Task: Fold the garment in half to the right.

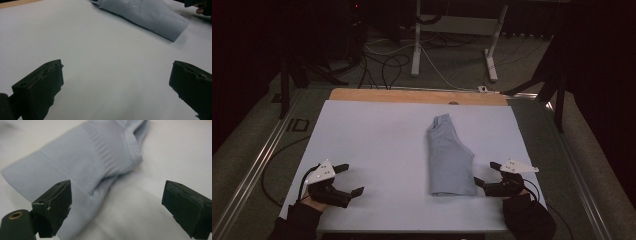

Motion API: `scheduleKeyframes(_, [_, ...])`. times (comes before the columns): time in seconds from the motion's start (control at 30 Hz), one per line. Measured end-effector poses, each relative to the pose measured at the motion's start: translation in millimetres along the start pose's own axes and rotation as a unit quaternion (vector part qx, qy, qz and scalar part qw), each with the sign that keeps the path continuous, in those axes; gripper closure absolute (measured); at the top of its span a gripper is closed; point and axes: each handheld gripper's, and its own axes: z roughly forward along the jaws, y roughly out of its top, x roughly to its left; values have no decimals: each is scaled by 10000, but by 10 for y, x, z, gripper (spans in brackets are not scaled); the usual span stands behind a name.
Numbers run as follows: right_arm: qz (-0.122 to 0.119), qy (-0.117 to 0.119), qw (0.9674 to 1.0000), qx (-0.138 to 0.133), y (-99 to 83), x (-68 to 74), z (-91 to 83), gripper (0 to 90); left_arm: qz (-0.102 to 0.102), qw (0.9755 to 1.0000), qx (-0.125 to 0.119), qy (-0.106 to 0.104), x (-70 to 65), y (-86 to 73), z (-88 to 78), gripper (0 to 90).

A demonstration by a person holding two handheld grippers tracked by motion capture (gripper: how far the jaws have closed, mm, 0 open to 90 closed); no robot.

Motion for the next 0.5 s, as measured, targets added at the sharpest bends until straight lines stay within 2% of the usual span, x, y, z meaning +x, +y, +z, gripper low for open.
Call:
scheduleKeyframes(0.17, [19,1,10000,25,-13,-7,26,91,58,9999,-85,129,-13,4,-20,4])
scheduleKeyframes(0.5, [-36,36,10000,24,-6,16,28,92,49,9998,-43,190,-14,-19,10,4])
